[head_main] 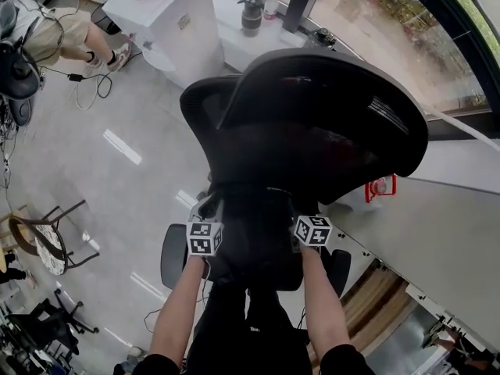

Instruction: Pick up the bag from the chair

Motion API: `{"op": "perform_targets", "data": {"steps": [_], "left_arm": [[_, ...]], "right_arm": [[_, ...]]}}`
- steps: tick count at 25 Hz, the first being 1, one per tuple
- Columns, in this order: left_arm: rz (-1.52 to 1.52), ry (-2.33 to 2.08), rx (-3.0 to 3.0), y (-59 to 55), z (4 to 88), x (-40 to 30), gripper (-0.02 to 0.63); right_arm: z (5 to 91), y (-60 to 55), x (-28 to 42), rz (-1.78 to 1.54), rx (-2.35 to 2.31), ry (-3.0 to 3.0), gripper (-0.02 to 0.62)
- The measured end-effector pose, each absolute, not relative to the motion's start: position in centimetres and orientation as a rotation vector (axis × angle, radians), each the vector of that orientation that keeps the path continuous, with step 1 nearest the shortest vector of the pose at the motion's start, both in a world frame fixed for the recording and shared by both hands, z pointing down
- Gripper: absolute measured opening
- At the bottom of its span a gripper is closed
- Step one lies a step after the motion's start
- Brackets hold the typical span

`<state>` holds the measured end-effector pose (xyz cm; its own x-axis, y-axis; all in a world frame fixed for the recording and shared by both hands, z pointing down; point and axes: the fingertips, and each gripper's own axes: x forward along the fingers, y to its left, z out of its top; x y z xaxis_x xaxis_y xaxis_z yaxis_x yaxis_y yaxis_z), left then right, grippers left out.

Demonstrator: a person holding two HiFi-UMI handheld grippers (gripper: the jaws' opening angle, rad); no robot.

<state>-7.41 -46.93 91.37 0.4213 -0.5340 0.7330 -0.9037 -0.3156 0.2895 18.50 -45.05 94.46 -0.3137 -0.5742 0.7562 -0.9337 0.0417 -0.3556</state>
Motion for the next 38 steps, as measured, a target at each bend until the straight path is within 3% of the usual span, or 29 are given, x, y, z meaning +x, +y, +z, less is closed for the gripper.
{"op": "perform_targets", "data": {"steps": [15,38], "left_arm": [[0.581,-1.259,2.064,-39.5,84.6,-7.2,0.061],[0.217,-1.383,2.378,-20.1,55.3,-6.3,0.048]], "right_arm": [[87.1,-39.1,17.3,1.088,1.491,-2.001,0.044],[59.5,-21.8,18.1,0.681,1.407,-2.407,0.037]]}}
